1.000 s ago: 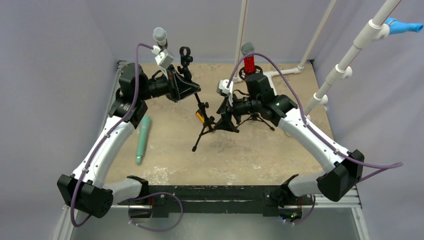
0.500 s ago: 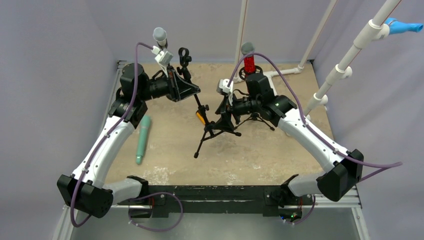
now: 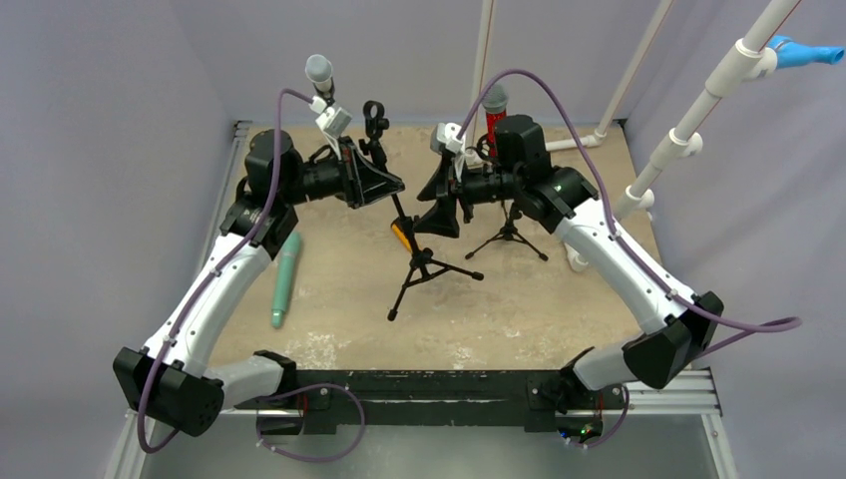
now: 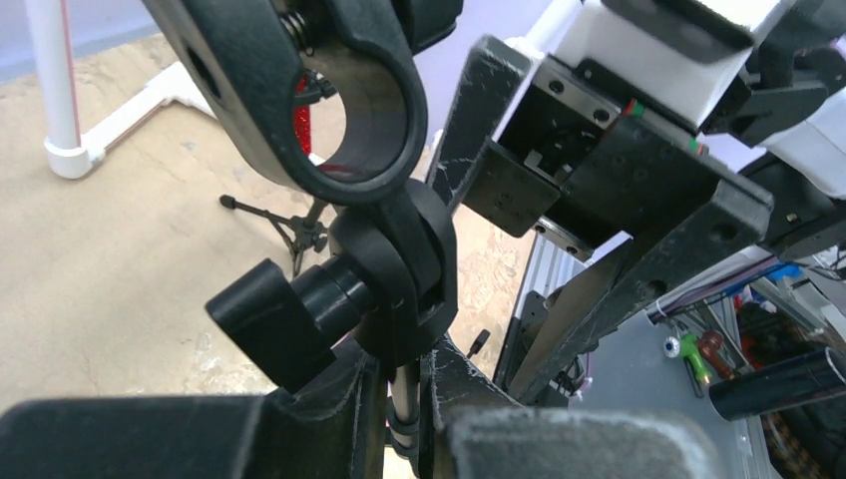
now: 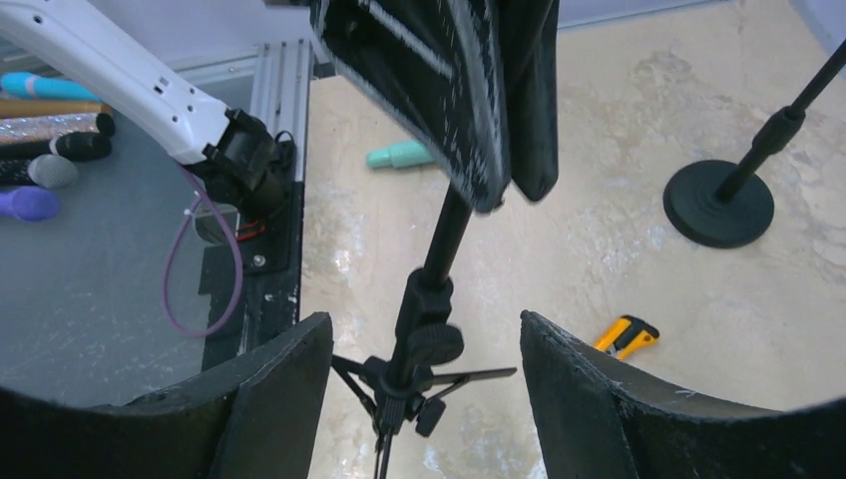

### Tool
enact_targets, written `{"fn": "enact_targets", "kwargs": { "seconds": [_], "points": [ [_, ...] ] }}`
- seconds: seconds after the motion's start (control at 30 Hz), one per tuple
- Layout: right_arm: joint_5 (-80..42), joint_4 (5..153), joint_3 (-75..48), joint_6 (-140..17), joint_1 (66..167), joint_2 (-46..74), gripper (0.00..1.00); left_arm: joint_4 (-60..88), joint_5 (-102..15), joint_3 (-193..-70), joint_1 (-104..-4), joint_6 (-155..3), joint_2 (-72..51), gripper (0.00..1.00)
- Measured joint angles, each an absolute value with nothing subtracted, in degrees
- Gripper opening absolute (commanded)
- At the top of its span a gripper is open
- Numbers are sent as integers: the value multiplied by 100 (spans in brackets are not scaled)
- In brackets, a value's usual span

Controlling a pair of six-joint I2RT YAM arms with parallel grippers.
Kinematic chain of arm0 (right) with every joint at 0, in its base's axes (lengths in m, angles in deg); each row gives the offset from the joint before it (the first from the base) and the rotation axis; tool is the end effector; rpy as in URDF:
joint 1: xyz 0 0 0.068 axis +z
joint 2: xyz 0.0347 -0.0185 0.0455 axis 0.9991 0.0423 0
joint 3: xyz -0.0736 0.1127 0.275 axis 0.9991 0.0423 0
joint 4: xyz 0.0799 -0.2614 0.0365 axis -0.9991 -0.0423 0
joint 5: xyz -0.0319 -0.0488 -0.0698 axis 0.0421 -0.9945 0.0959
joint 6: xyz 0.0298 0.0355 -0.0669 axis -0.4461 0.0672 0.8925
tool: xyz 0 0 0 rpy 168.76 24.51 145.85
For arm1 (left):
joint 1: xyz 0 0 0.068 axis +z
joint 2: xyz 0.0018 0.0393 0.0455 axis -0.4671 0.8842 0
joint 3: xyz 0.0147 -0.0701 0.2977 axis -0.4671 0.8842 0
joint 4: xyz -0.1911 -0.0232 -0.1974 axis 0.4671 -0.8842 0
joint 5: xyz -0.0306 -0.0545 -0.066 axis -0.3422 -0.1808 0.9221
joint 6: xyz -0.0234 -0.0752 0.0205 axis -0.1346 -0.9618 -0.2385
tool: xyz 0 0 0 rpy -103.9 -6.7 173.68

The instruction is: Remove the microphone from the stand

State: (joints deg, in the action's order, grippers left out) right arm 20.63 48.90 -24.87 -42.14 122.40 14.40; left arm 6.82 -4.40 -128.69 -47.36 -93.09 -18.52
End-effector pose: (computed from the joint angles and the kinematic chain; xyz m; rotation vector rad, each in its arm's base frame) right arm 0.2501 0.2367 0.4407 -1.2698 1.5650 1.0667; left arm 0.2523 -0.1447 0.4513 0.5558 1.6870 -1.2883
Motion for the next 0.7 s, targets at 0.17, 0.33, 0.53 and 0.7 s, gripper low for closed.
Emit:
{"fn": "enact_targets", "kwargs": {
  "seconds": [0.17, 0.33, 0.53, 0.7],
  "points": [
    [2308, 5084, -2660, -4640, 12240, 1643, 66, 715, -412, -12771, -4926, -9265, -1859, 0],
    [2489, 5296, -2669, -5066, 12240, 1962, 60, 881, -414, -12764, -5007, -9283, -1859, 0],
    [2747, 5784, -2616, -5680, 12240, 2159, 42, 1014, -427, -12762, -5013, -9333, -1859, 0],
    [2909, 6149, -2555, -6100, 12240, 2172, 18, 1126, -479, -12661, -5015, -9372, -1861, 0]
  ]
}}
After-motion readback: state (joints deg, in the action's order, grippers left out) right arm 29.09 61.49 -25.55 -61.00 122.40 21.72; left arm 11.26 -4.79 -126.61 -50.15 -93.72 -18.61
